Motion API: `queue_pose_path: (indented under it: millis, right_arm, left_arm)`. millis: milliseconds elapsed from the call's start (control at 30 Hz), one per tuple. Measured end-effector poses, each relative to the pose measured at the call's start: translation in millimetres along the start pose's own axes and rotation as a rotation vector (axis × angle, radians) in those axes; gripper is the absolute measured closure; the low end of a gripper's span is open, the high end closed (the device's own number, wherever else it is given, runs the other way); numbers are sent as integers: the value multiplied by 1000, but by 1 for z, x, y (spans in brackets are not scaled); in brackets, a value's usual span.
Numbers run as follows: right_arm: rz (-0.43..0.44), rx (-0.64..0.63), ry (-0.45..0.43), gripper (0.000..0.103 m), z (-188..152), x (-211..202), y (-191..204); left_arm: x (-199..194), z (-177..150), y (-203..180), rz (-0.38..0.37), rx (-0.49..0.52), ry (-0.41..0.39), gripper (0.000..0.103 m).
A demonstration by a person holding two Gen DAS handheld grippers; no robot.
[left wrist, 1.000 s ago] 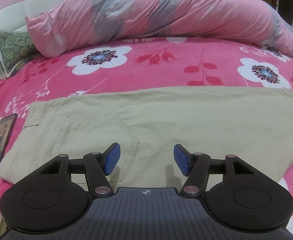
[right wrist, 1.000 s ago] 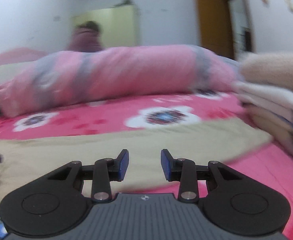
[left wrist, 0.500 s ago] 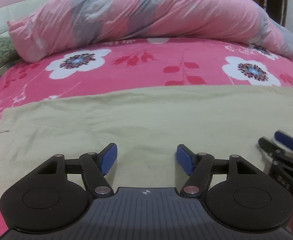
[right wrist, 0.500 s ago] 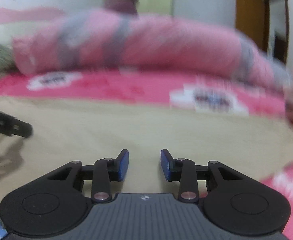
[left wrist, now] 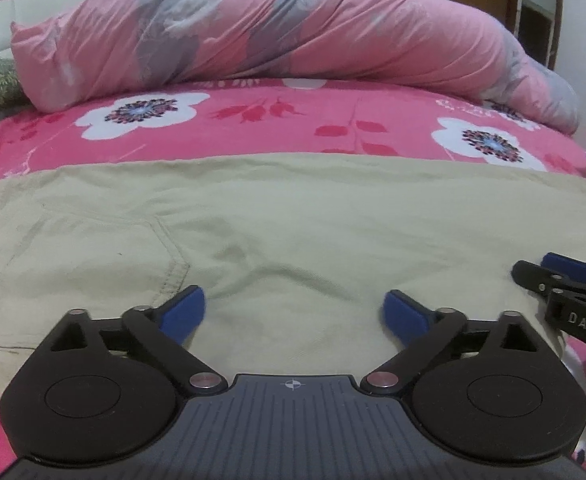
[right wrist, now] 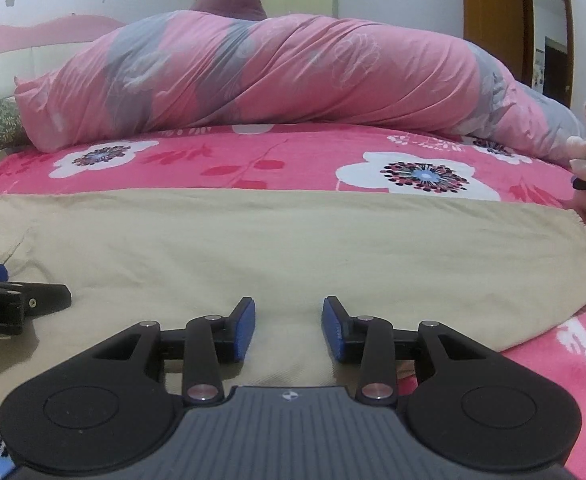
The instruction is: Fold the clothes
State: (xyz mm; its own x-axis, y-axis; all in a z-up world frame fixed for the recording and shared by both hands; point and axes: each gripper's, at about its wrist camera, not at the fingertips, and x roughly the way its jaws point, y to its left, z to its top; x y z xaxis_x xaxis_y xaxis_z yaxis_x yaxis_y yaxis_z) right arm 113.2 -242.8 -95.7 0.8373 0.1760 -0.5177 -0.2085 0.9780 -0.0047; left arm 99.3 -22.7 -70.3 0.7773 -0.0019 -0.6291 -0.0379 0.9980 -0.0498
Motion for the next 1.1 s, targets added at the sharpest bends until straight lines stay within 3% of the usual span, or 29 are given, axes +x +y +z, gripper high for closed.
queue_pose_path:
  millis: [367,567,667,733,1100]
  right_arm:
    - [-12,-1,3,59,0,0,-1]
    - [-61,-4,12,35,1,1,0]
    - [-44,-6,19,22,1,1,0]
    - [-34,-17,26,0,1,1,1]
    - [-14,1,24,0,-1,-2,0]
  left_arm:
    - [-3,-2,4,-29,-30,-4,0]
    - [-2,-7,3,-20,-24,-32,0]
    - [-2,-9,2,-15,-21,-39,0]
    - [-2,-10,2,-13,-19,-43,0]
    - [-2,-10,2,-13,-23,-51,0]
